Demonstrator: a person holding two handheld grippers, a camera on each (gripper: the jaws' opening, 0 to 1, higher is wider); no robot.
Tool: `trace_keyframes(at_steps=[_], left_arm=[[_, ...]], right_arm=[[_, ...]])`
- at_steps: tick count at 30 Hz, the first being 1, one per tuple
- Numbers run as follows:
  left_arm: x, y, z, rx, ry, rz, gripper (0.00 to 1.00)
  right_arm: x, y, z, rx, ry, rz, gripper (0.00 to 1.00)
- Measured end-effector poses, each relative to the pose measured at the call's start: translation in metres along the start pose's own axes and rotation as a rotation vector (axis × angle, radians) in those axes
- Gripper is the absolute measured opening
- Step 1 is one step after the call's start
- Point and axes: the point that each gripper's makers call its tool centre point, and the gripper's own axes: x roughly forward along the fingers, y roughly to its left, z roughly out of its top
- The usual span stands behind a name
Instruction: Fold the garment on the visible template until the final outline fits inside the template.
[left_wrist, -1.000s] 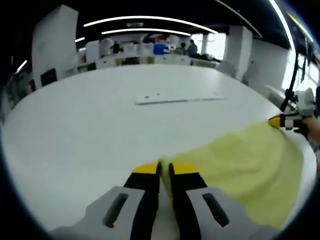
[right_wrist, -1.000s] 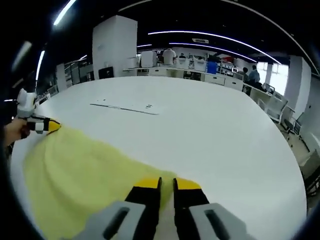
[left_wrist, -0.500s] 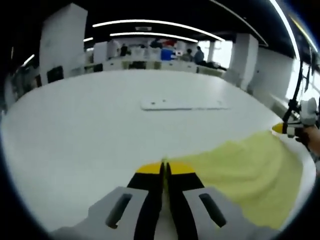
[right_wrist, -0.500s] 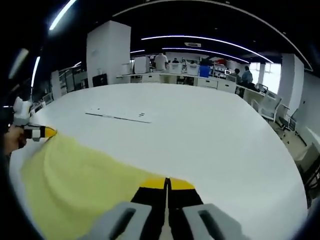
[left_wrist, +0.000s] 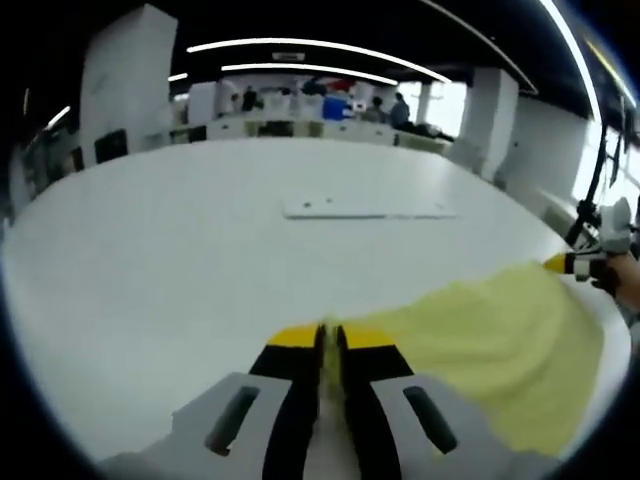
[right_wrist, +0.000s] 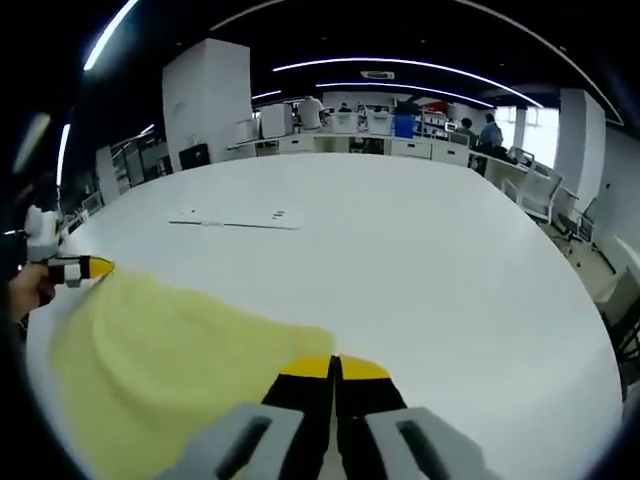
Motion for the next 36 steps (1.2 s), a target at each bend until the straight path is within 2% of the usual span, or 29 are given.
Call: trace_keyframes(at_steps=[2,7,11,13,18,23,32,36], left_arm=[[-0.004,-0.001,0.004,-0.001,-0.013,-0.011,0.14],[-0.018,-0.008,0.014,0.021,-0.037,-0.049,0.28],[-0.033,-0.015,0.016,0.031,-0.042,-0.088,0.41],[-0.038,-0.017,0.015,0.061,-0.042,-0.101,0.45],[-0.056,-0.022,0.015,0.094,-0.047,-0.144,0.54],[-0.071,-0.028,0.010,0.118,-0.037,-0.165,0.53],[-0.103,-0.040,-0.004,0.150,-0.026,-0.237,0.53],[-0.115,-0.038,-0.013,0.171,-0.013,-0.243,0.52]], right_arm=[[-0.002,0.001,0.001,0.007,-0.001,0.012,0.00],[-0.015,0.007,0.004,0.008,0.005,0.042,0.13],[-0.026,0.015,0.005,0.008,0.013,0.087,0.31],[-0.032,0.020,0.005,0.017,0.022,0.117,0.42],[-0.051,0.028,0.009,-0.030,0.018,0.154,0.54],[-0.068,0.038,0.006,-0.022,0.028,0.212,0.59],[-0.100,0.049,-0.011,-0.057,0.048,0.258,0.61],[-0.113,0.050,-0.019,-0.052,0.055,0.273,0.61]])
